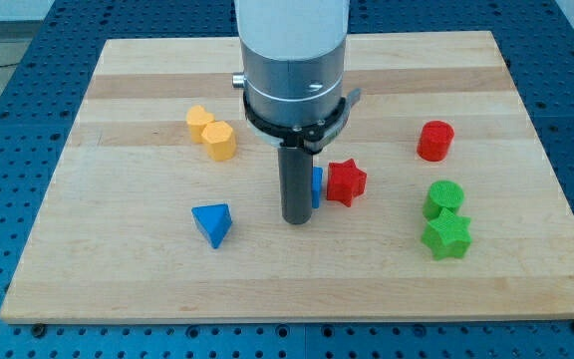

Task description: Move the blue triangle to the bottom side of the blue cube

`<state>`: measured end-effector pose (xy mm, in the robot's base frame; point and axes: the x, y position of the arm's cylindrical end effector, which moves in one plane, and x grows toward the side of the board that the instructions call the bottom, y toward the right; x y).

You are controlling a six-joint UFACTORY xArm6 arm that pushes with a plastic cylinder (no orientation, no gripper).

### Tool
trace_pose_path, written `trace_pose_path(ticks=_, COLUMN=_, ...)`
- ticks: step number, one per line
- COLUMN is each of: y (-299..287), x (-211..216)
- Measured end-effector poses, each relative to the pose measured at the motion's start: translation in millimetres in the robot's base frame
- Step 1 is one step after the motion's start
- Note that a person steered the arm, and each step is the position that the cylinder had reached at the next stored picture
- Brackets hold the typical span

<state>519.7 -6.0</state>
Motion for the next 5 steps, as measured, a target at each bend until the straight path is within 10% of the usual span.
trace_pose_path(ticks=3, y=-130.2, x=73.6)
trace_pose_path(ticks=5, y=-151.8, x=10.2)
